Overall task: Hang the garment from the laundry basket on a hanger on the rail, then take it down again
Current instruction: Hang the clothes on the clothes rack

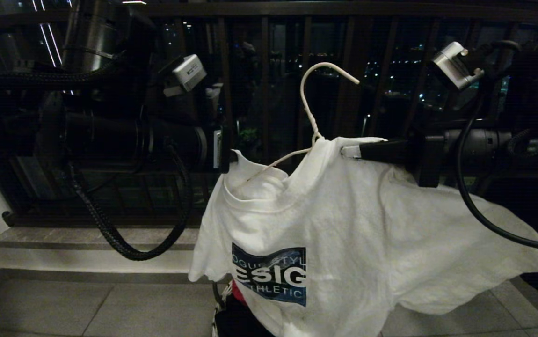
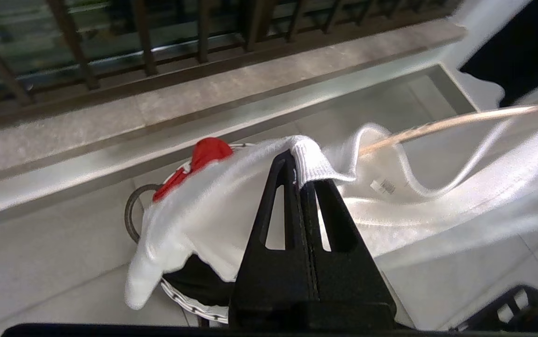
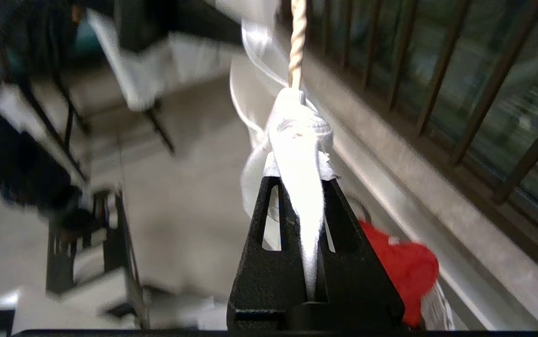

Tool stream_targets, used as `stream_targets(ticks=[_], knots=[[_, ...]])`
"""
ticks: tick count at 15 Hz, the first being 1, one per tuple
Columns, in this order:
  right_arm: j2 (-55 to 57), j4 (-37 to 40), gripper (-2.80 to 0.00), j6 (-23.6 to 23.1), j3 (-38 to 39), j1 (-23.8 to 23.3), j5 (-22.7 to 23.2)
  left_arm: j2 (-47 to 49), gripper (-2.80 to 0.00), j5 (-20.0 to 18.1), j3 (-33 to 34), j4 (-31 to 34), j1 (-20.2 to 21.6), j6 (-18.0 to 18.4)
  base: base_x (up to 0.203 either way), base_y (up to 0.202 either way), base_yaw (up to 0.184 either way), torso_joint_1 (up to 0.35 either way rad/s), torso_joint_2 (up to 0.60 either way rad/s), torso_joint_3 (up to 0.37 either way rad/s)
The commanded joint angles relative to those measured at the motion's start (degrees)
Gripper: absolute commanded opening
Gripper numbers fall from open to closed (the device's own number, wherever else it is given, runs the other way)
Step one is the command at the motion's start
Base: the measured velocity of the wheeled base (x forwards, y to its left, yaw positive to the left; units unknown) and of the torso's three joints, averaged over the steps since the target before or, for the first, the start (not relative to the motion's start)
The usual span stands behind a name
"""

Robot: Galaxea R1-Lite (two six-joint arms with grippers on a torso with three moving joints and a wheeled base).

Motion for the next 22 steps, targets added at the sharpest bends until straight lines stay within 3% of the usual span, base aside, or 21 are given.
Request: stream_targets(ticks=[1,4,7,14,22], knots=[[-2.04,-8.59,-2.8,3.88,5.9,-1.0,0.04,1.71,-2.8,0.38,-0.65,0.0,-0.91,-0.73,0.0,0.0,0.0,0.0,0.0,0.0],[-2.45,-16.75,-2.8,6.87,11.02,-1.56,0.01,2.31,-2.8,0.49,-1.07,-1.0,-1.82,-2.79,0.0,0.0,0.0,0.0,0.0,0.0],[-1.92,-18.13,-2.8,8.35,11.18,-1.5,0.01,2.45,-2.8,0.29,-1.27,-7.61,-2.27,-7.02,0.0,0.0,0.0,0.0,0.0,0.0],[-0.29,-20.08,-2.8,8.61,11.97,-1.5,0.1,2.63,-2.8,0.02,-1.27,-11.51,-8.43,-8.32,0.0,0.0,0.0,0.0,0.0,0.0],[0.88,-28.06,-2.8,15.61,13.73,-1.41,0.42,4.61,-2.8,0.73,-4.08,-11.78,-12.25,-7.94,0.0,0.0,0.0,0.0,0.0,0.0]])
